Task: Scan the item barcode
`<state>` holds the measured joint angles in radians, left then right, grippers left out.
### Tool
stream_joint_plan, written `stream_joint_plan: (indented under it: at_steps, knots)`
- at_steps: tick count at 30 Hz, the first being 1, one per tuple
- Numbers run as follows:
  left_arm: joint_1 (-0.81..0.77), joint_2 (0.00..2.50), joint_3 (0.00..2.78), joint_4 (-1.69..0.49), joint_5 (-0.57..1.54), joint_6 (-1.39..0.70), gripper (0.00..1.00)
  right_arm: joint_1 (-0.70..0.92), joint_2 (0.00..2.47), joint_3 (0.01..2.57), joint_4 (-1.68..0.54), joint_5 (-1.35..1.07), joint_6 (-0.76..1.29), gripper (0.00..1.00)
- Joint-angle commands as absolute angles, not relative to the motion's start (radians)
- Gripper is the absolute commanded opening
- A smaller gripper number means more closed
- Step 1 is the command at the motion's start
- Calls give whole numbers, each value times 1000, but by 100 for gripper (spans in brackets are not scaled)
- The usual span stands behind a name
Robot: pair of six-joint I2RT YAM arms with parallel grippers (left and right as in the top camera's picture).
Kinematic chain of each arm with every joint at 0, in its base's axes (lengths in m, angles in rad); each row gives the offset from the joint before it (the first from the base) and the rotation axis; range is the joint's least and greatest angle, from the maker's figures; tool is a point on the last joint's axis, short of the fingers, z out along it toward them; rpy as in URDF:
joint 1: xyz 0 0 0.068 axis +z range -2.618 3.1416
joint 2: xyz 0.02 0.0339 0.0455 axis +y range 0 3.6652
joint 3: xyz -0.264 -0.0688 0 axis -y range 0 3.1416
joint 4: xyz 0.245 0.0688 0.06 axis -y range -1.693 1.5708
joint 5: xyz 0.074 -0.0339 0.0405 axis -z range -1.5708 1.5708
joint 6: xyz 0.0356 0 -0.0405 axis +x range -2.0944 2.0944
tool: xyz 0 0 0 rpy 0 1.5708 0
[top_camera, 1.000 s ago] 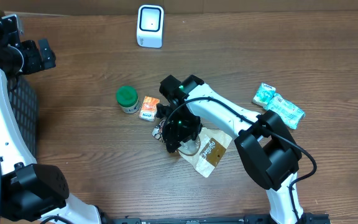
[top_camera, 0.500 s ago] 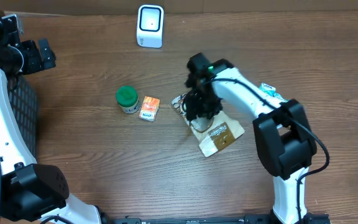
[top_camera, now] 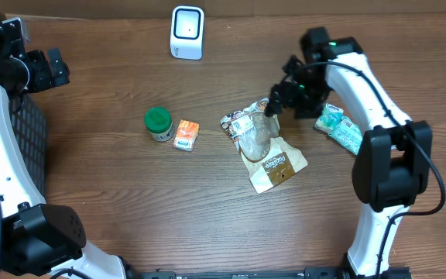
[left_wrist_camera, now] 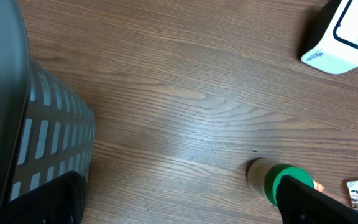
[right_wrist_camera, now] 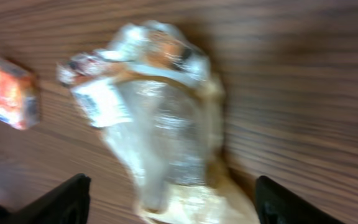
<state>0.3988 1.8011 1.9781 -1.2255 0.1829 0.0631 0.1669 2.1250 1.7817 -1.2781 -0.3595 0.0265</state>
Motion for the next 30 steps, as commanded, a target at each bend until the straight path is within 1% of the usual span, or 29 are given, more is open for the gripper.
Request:
stream_joint_plan:
  at_steps: [1, 6, 8, 10, 13, 17, 18, 21, 23, 27, 28, 29, 30]
  knots:
    - [392, 1807, 1983, -1222, 183, 90, 99, 154, 2095, 1667, -1244, -381, -88, 86]
    - [392, 1807, 1983, -1223, 183, 90, 100, 163, 2095, 1500, -1122, -400, -88, 85]
    - [392, 1807, 1983, -1223, 183, 90, 100, 169, 2095, 1476, -1110, -418, -96, 82]
    - [392, 1807, 1983, -1223, 183, 90, 100, 181, 2095, 1461, -1108, -437, -110, 76]
    - [392, 1807, 1983, -1223, 183, 90, 100, 205, 2095, 1458, -1100, -450, -106, 69]
    - [392, 1807, 1983, -1223, 183, 90, 100, 250, 2096, 1415, -1048, -421, -93, 67]
    - [392, 1807, 1983, -1223, 183, 90, 99, 268, 2098, 1381, -1009, -368, -45, 61]
    - [392, 1807, 1983, -1223, 183, 90, 99, 287, 2099, 1332, -958, -321, 4, 40]
    - [392, 1807, 1983, -1223, 183, 90, 100, 288, 2098, 1333, -956, -319, 5, 35]
    - [392, 1807, 1983, -1222, 183, 90, 99, 285, 2098, 1336, -955, -337, 4, 22]
    - [392, 1807, 1983, -1223, 183, 90, 100, 281, 2098, 1338, -954, -343, 4, 16]
    - [392, 1807, 1983, -1223, 183, 90, 100, 281, 2098, 1340, -955, -345, 4, 14]
    - [392, 1807, 1983, -1223, 183, 90, 100, 279, 2098, 1346, -956, -348, 4, 8]
